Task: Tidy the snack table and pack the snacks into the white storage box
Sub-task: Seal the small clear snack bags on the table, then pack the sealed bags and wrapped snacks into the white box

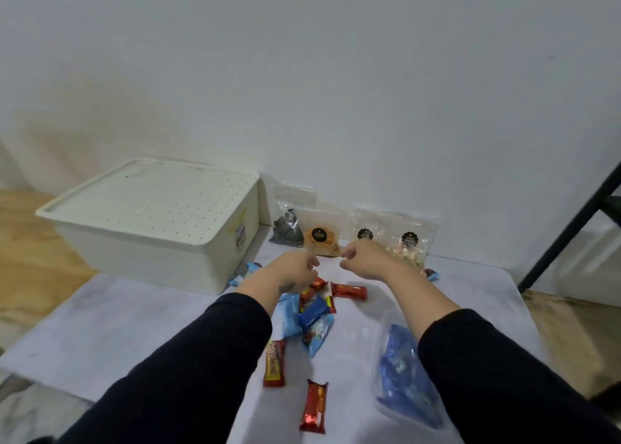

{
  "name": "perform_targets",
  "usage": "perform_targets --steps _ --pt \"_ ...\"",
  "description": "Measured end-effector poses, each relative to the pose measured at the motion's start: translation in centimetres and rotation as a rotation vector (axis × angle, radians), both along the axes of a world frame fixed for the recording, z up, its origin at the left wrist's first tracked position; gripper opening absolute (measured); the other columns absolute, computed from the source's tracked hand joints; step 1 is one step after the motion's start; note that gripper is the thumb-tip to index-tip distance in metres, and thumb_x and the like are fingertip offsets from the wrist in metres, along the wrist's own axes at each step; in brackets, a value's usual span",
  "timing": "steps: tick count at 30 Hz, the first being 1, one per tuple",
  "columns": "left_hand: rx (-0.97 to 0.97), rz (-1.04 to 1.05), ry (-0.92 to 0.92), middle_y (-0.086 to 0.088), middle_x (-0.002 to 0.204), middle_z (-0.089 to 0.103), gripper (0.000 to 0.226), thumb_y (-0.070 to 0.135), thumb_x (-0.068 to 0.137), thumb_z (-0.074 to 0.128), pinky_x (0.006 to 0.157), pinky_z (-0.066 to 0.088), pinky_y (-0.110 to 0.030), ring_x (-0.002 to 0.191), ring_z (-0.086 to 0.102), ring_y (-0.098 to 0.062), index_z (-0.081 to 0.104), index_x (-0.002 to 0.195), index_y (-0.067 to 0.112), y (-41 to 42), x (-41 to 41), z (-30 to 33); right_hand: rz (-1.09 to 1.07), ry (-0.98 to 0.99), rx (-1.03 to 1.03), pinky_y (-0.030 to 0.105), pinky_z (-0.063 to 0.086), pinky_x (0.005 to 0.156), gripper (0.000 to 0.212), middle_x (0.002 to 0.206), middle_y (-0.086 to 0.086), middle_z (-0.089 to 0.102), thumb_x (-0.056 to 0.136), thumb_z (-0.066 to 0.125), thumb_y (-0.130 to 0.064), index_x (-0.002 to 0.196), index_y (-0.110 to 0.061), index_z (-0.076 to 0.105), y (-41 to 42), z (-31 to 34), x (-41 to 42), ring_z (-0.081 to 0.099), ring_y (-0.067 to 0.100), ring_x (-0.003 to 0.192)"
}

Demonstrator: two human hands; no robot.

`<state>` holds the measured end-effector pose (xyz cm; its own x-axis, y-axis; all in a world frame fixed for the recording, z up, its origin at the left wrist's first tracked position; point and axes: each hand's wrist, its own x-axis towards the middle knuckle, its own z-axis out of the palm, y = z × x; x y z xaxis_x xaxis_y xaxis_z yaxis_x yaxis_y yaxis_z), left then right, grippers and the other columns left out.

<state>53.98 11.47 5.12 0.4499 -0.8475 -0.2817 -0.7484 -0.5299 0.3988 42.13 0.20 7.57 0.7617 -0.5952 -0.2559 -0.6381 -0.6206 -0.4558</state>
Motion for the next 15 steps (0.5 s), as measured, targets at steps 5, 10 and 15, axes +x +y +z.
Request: perform_targets --steps 5,10,15 --pt "-0.125 0.049 -0.046 -0.005 0.136 0.056 0.037 0.021 0.096 0.048 0.105 0.039 -0.031 0.124 0.052 -0.02 0.053 0.132 0.014 9.6 3.6 3.7 0.045 -0.048 -0.059 0.029 0.039 0.101 0.037 0.135 0.006 0.057 0.093 0.055 -0.024 0.128 -0.013 0.058 8.8 2.5 3.3 0.052 0.022 0.123" --pt "-0.242 0.154 -0.077 -0.006 0.132 0.059 0.034 0.021 0.096 0.049 0.104 0.04 -0.031 0.122 0.054 -0.021 0.057 0.128 0.013 18.3 8.1 6.8 0.074 -0.102 -0.051 0.031 0.041 0.101 0.039 0.136 0.006 0.056 0.093 0.054 -0.023 0.13 -0.013 0.056 15.6 3.8 7.6 0.053 0.022 0.123" --pt "-0.303 0.272 -0.031 -0.003 0.135 0.055 0.034 0.023 0.094 0.048 0.096 0.038 -0.025 0.123 0.051 -0.02 0.057 0.127 0.018 23.6 13.9 7.9 0.092 -0.107 -0.075 0.031 0.042 0.099 0.039 0.133 0.007 0.057 0.093 0.053 -0.022 0.131 -0.012 0.054 19.2 5.0 12.3 0.054 0.022 0.119"
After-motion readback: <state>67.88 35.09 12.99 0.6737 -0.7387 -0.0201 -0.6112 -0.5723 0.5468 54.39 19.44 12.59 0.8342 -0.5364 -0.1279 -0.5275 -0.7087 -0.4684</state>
